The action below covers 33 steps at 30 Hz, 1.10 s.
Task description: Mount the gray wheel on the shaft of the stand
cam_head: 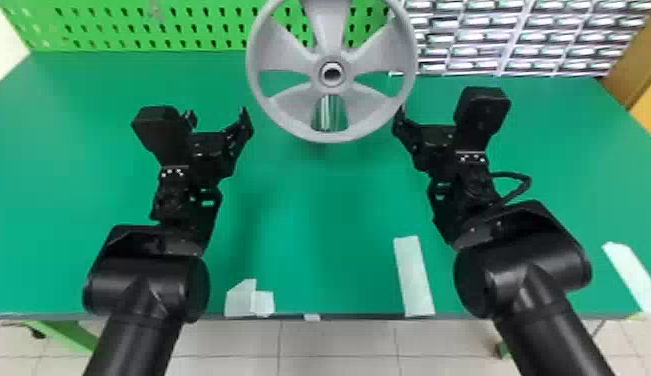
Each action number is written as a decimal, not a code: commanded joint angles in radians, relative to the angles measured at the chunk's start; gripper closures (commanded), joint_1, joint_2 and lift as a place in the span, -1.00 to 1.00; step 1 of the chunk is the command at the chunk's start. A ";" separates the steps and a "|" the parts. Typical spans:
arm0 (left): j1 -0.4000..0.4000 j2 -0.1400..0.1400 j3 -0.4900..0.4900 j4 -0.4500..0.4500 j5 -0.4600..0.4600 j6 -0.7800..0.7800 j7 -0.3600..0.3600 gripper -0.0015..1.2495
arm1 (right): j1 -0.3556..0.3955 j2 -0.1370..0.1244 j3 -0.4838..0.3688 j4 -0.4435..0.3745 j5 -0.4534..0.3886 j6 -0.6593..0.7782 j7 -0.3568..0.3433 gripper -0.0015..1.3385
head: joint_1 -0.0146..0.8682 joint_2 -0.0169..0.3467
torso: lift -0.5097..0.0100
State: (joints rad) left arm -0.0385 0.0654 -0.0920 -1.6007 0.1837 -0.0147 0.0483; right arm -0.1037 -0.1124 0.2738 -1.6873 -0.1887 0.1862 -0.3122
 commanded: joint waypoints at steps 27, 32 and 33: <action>0.046 0.002 0.092 -0.030 -0.024 0.022 -0.134 -0.50 | 0.064 -0.016 -0.039 0.026 0.038 -0.123 0.122 -0.67 | 0.99 -0.62 | 0.57; 0.052 0.001 0.109 -0.030 -0.032 0.022 -0.136 -0.50 | 0.065 -0.013 -0.045 0.032 0.043 -0.123 0.127 -0.67 | 0.99 -0.62 | 0.57; 0.054 0.001 0.109 -0.030 -0.030 0.022 -0.136 -0.50 | 0.065 -0.013 -0.045 0.032 0.043 -0.123 0.127 -0.67 | 0.99 -0.62 | 0.57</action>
State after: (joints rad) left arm 0.0104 0.0670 0.0081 -1.6306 0.1571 0.0077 -0.0880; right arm -0.0395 -0.1280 0.2321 -1.6575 -0.1472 0.0628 -0.1862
